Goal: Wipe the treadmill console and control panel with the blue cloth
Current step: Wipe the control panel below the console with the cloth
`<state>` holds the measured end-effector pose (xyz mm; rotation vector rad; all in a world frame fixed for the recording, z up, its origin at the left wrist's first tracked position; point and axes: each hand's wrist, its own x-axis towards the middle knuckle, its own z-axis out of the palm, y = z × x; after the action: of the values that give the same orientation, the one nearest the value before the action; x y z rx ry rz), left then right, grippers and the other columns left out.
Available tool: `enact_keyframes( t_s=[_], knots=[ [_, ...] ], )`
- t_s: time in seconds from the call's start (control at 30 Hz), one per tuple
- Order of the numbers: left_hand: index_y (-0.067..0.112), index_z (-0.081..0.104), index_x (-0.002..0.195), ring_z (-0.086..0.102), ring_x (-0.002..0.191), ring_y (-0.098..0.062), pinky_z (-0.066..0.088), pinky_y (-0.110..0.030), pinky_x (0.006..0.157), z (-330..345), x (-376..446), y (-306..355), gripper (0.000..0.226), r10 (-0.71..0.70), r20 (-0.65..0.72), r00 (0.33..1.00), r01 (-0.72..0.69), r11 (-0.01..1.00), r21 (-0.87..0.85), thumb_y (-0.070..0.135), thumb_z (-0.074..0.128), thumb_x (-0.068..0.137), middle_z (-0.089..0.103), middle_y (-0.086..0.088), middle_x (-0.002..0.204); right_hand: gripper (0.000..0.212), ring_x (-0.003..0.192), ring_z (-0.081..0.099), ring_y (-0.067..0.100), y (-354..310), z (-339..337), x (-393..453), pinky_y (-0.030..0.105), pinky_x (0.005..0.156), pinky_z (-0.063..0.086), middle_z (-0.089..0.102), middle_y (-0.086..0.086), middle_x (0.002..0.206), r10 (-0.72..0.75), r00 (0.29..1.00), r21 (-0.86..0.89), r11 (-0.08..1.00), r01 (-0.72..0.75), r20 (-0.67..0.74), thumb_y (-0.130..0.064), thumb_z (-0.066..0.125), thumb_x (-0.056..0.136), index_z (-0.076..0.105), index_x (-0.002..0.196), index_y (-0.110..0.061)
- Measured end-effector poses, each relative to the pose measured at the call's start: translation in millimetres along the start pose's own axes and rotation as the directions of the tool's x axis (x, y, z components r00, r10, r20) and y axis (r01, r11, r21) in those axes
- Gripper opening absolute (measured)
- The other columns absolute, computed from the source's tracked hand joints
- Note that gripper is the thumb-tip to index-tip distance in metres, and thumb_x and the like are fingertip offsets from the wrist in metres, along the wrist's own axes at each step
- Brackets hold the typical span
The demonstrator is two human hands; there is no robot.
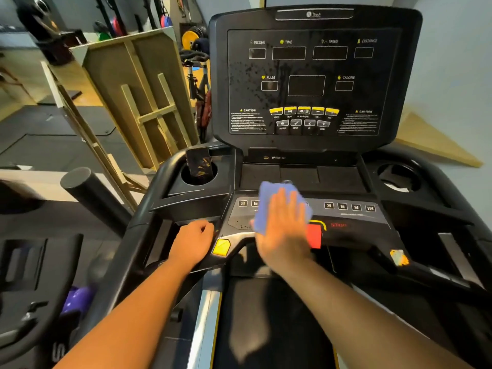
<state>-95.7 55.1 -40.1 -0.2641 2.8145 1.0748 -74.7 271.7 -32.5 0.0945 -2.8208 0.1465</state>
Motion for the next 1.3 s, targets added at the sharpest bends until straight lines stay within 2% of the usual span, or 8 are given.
enact_keyframes(
  t_s=[0.2,0.37,0.43,0.53,0.7,0.9,1.13,1.3],
  knots=[
    [0.012,0.053,0.060,0.050,0.061,-0.020,0.040,-0.035,0.062,0,-3,0,0.042,-0.044,0.068,0.997,0.043,0.999,0.017,0.027,0.045,0.097,0.061,-0.003,0.062,0.072,0.151,0.020,0.040,0,3,-22,0.053,0.123,0.018,0.026,0.019,0.162,-0.428,0.900,-0.001,0.903,0.429,0.090,-0.030,0.042,0.091,0.031,0.154,0.001],
    [0.018,0.052,0.060,0.050,0.063,-0.016,0.041,-0.035,0.066,-4,-1,-1,0.044,0.006,0.119,0.993,-0.011,0.999,0.042,0.025,0.042,0.102,0.056,0.000,0.063,0.079,0.141,0.041,0.032,41,-6,-8,0.047,0.115,0.035,0.042,0.006,0.151,-0.095,0.984,0.051,0.995,0.088,0.148,-0.036,0.058,0.087,0.026,0.156,-0.016],
    [0.016,0.054,0.060,0.051,0.064,-0.017,0.042,-0.036,0.067,-5,0,0,0.044,0.012,0.117,0.993,-0.017,0.999,0.041,0.024,0.041,0.101,0.058,-0.002,0.065,0.081,0.148,0.026,0.042,10,-6,5,0.051,0.123,0.016,0.033,0.017,0.159,0.020,0.994,0.039,0.999,-0.024,0.108,-0.046,0.058,0.092,0.026,0.156,-0.009],
    [0.012,0.057,0.061,0.052,0.064,-0.020,0.041,-0.037,0.065,-3,-4,2,0.043,0.000,0.100,0.995,-0.004,0.999,0.041,0.025,0.042,0.100,0.061,-0.005,0.067,0.084,0.151,-0.005,0.047,-35,-1,4,0.056,0.121,-0.006,0.000,0.025,0.165,-0.180,0.966,-0.053,0.980,0.193,0.188,-0.049,0.040,0.098,0.008,0.158,0.003],
    [0.011,0.050,0.056,0.044,0.058,-0.020,0.032,-0.033,0.054,-1,-6,-1,0.046,-0.032,0.065,0.997,0.030,0.999,0.035,0.028,0.044,0.099,0.055,-0.003,0.060,0.077,0.151,0.019,0.039,-8,-2,-35,0.053,0.120,0.018,0.029,0.020,0.161,-0.550,0.823,-0.019,0.830,0.558,0.144,-0.040,0.046,0.089,0.031,0.153,0.001],
    [0.018,0.047,0.053,0.047,0.058,-0.015,0.031,-0.031,0.055,-5,-3,3,0.050,-0.004,0.048,0.999,0.002,1.000,0.030,0.029,0.043,0.101,0.057,-0.001,0.062,0.092,0.146,0.031,0.042,-28,5,-6,0.052,0.117,0.015,0.040,0.020,0.156,-0.255,0.959,0.008,0.967,0.256,0.124,-0.043,0.074,0.074,0.041,0.148,-0.001],
    [0.017,0.053,0.059,0.058,0.070,-0.031,0.037,-0.031,0.067,-2,-4,-8,0.041,-0.002,0.073,0.997,-0.001,0.999,0.049,0.023,0.046,0.100,0.070,-0.012,0.080,0.095,0.153,0.009,0.032,-21,13,-45,0.045,0.124,0.000,0.022,0.012,0.165,-0.596,0.797,0.043,0.803,0.595,0.096,-0.033,0.056,0.073,0.021,0.157,-0.008],
    [0.013,0.051,0.055,0.054,0.066,-0.027,0.038,-0.036,0.062,-5,-5,-2,0.049,-0.002,0.034,0.999,0.002,1.000,0.000,0.032,0.044,0.099,0.060,-0.006,0.065,0.092,0.151,0.021,0.035,-8,7,-18,0.050,0.120,0.017,0.034,0.015,0.160,-0.399,0.915,0.082,0.915,0.394,0.056,-0.029,0.072,0.073,0.034,0.153,-0.005]
  ],
)
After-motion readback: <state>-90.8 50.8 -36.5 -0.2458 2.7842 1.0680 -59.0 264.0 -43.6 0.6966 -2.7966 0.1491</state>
